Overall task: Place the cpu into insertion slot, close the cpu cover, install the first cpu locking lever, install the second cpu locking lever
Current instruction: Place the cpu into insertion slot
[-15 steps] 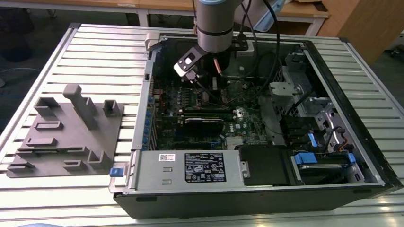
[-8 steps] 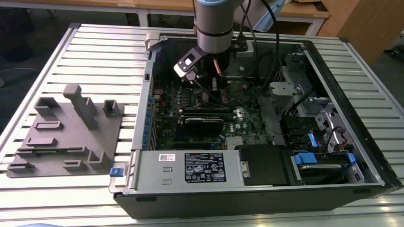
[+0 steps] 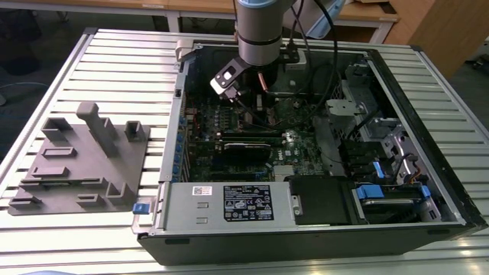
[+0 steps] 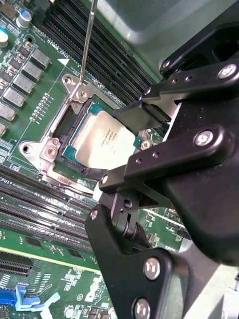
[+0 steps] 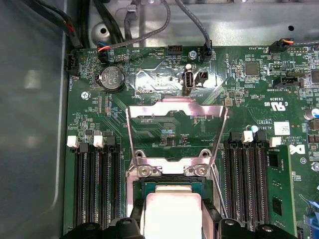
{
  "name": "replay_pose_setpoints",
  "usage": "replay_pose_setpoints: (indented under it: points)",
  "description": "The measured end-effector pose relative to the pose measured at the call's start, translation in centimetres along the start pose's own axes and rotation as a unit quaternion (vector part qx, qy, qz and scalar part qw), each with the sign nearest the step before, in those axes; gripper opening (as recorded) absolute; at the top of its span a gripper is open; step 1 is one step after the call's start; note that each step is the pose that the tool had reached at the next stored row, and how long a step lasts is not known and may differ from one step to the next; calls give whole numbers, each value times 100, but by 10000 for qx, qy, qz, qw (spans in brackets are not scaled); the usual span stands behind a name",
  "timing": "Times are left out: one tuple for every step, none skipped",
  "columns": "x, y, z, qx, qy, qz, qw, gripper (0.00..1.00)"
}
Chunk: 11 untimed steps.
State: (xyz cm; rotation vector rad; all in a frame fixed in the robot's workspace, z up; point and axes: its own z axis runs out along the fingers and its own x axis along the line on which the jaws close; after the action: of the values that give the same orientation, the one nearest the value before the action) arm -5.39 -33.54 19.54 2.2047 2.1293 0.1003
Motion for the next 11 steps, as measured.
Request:
replay_pose_setpoints:
  points:
    - [7, 0, 1, 0, 0, 0, 10000, 54]
    - [8, 0, 2, 0, 0, 0, 10000, 54]
    - [8, -1, 2, 0, -1, 0, 10000, 54]
    - [8, -1, 4, 0, 0, 0, 10000, 54]
    - [9, -1, 8, 0, 0, 0, 10000, 54]
    - [9, -1, 12, 0, -1, 0, 10000, 54]
    - [8, -2, 13, 1, -4, 0, 10000, 54]
    - [8, -2, 14, 1, -5, -1, 10000, 54]
    - [8, -2, 14, 1, -5, -1, 10000, 54]
    - [8, -2, 15, 1, -5, 0, 10000, 54]
    - [8, -2, 16, 0, -4, 0, 10000, 54]
